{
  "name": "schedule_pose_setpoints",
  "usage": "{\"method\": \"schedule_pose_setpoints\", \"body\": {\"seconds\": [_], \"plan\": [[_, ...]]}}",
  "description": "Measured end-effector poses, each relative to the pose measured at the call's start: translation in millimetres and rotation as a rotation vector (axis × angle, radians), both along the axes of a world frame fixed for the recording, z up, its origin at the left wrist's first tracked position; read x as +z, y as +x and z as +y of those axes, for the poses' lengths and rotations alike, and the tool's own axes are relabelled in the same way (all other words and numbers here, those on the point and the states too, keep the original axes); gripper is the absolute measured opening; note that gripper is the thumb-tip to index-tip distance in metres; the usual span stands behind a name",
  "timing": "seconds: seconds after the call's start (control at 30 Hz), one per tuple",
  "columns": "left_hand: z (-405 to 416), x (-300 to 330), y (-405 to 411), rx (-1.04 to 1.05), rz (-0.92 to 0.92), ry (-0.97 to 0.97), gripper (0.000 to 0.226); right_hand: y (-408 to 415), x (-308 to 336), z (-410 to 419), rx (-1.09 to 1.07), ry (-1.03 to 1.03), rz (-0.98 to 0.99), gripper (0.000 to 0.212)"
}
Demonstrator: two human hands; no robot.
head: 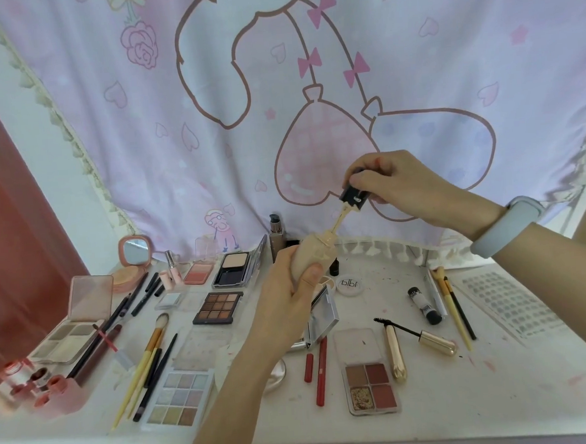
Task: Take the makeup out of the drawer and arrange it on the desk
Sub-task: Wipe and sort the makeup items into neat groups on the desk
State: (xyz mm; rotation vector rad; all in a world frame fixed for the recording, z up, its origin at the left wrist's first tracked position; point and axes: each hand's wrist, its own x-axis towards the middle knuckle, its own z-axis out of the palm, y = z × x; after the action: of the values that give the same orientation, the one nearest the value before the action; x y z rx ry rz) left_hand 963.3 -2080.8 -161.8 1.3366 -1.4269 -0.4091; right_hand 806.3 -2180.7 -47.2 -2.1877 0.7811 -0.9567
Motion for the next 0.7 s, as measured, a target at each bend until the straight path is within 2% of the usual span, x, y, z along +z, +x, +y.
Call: {"method": "schedule_pose_setpoints", "body": {"seconds": [0.17, 0.5, 0.7], "plan": [[0, -2, 1, 0.002, 0.003, 0.005, 0.018, -4, 1, -2, -0.022, 0.020, -0.081, 0.022], [2, 6, -2, -0.027, 0.017, -0.002, 0.017, -2, -12, 7, 0.132, 0.069, 0.080, 0.031], [2, 1, -2, -0.017, -0.014, 0.013, 0.019, -9, -6, 10, 0.191, 0.077, 0.071, 0.030]]}}
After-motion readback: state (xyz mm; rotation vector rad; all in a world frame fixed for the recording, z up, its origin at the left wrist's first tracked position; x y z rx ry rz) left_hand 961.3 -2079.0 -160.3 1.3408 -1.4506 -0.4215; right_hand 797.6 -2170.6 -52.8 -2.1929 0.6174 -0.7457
